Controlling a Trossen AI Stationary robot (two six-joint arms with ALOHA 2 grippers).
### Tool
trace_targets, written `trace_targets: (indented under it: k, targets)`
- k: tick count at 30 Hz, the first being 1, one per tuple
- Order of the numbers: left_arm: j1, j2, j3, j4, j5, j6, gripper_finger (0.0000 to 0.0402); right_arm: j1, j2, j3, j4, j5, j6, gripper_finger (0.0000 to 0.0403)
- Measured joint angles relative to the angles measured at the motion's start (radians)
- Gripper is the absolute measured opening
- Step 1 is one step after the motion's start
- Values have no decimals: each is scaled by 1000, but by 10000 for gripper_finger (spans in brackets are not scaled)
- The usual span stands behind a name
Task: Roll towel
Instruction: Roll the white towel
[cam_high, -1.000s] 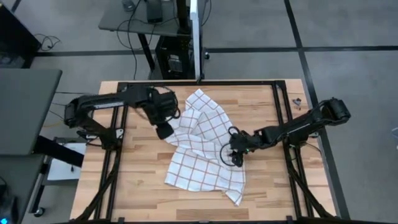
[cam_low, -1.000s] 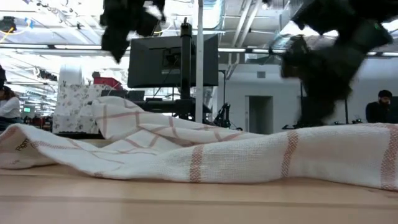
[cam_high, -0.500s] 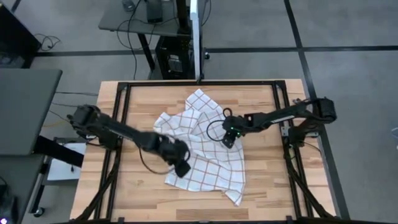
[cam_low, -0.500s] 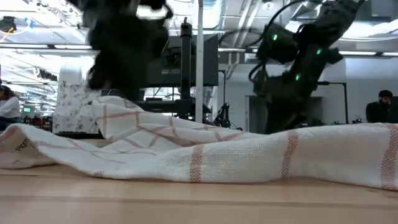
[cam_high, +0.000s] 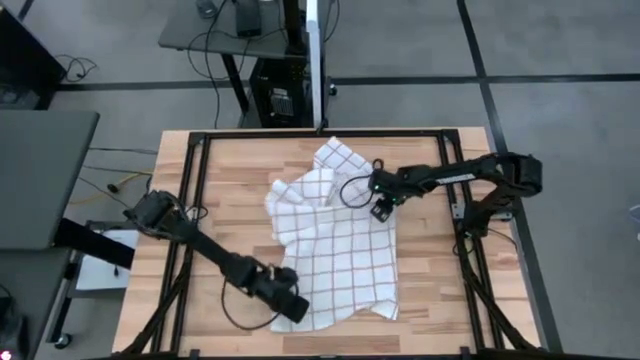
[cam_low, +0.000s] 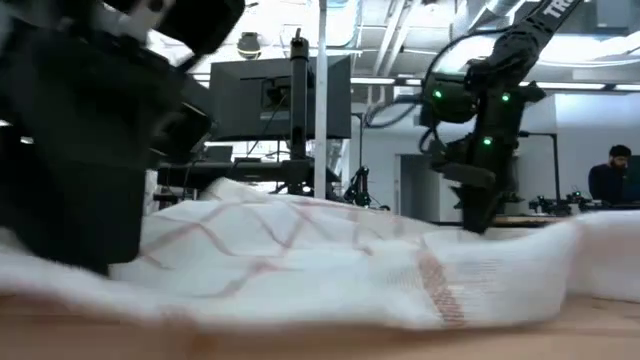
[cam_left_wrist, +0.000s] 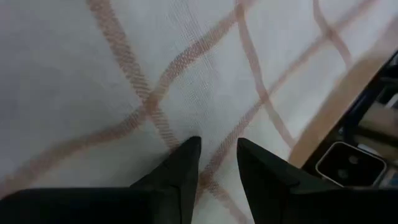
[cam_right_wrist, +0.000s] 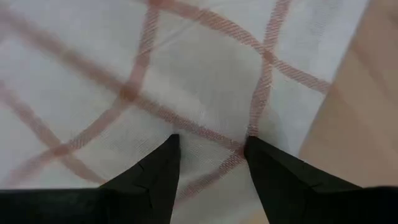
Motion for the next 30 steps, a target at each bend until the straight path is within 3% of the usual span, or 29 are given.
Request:
trace_targets:
  k: [4, 7, 11, 17, 20, 25, 30]
  targets:
    - [-34, 0, 2, 15, -25, -94, 97, -56, -79, -5, -109, 5, 41, 180]
    - [-29, -1, 27, 2, -15, -67, 97, -64, -148, -4, -104, -46, 46, 180]
    - [51, -80, 71, -23, -17, 67, 97, -17, -251, -2, -30, -159, 47, 180]
    - [235, -269, 129, -219, -19, 360, 98, 76, -332, -1, 89, -164, 148, 180]
    - [383, -347, 133, -283, -17, 518, 98, 146, -319, 0, 138, -168, 237, 180]
    - [661, -330, 132, -140, 212, 827, 98, 323, -245, 1, 169, -160, 396, 180]
    - [840, -189, 131, -91, 371, 1035, 98, 502, -163, 1, 172, 9, 674, 180]
